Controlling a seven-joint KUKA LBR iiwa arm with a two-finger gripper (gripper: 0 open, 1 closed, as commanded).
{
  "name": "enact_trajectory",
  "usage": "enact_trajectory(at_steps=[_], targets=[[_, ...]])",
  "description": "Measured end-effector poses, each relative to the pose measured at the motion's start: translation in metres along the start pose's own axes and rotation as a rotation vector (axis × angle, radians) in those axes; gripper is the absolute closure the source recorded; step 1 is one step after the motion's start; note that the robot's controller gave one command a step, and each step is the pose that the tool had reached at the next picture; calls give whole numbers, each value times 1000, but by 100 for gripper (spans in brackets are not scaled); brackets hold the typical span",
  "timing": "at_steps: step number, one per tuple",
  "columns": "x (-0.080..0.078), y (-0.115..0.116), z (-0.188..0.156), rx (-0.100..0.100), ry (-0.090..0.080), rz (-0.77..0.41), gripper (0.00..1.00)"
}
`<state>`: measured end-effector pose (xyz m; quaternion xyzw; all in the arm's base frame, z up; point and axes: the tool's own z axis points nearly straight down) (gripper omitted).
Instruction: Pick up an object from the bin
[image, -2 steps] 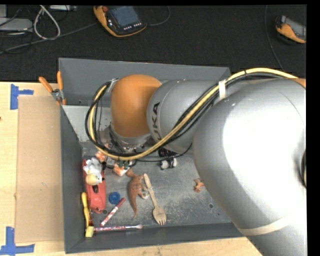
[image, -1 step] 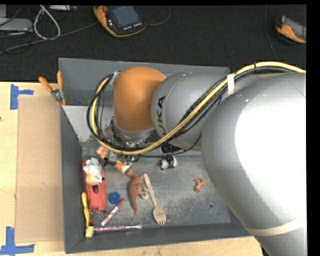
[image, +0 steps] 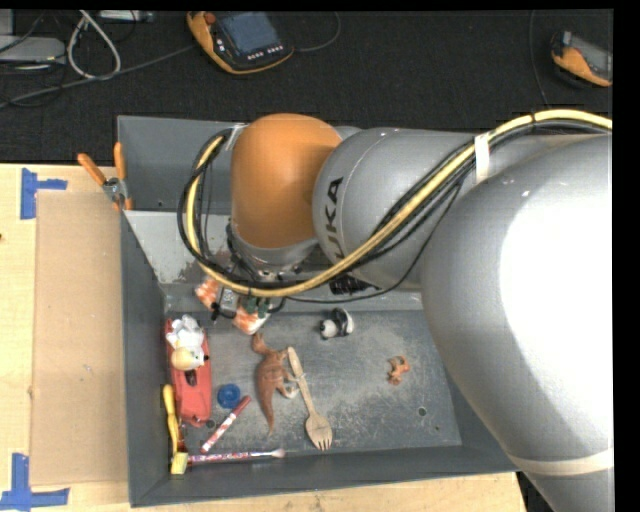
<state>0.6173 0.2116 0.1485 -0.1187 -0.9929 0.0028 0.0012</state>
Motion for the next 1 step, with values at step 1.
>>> enact_trajectory(at_steps=[1], targets=[[1,-1,-47,2,3,0,100]])
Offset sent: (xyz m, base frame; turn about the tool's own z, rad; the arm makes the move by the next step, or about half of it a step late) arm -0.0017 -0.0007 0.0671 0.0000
